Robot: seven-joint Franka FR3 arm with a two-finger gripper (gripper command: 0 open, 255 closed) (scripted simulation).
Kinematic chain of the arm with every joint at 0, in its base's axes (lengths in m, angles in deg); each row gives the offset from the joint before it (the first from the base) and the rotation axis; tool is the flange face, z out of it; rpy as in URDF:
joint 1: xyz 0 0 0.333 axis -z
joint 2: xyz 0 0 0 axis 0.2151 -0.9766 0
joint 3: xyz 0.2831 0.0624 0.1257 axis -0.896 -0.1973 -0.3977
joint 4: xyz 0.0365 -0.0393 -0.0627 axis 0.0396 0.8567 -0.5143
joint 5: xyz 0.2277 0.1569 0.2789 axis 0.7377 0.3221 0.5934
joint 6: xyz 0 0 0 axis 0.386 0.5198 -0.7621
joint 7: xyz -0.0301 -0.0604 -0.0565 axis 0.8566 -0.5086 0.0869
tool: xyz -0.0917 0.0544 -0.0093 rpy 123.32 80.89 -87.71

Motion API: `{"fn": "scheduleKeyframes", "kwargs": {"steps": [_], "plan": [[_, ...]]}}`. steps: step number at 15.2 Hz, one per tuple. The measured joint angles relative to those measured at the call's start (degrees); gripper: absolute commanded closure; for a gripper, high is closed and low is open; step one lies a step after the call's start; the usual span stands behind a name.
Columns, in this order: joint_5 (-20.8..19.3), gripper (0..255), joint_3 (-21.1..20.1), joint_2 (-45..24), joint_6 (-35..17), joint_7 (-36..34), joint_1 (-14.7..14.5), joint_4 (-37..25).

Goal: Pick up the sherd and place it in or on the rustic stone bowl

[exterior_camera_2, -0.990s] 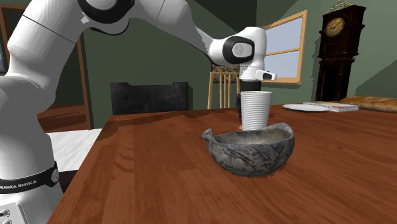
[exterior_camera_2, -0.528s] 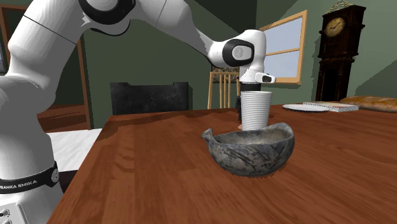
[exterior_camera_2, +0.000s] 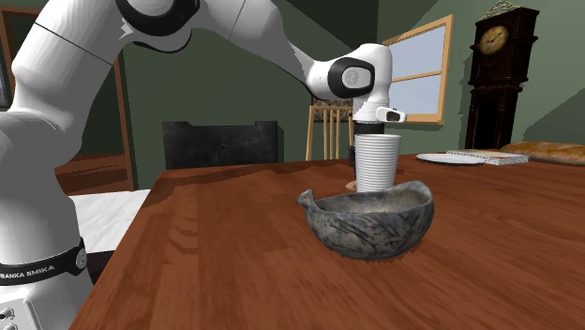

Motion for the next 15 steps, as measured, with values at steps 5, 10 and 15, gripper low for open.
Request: {"fn": "scheduleKeyframes", "kwargs": {"steps": [5,10,15], "plan": [[-0.01,255,0.0,0.15,0.33,-0.03,0.0,-0.16],[-0.1,255,0.02,1.07,3.26,-0.28,-0.03,-2.21],[-0.19,255,0.05,2.1,6.4,-0.48,-0.02,-4.31]]}}
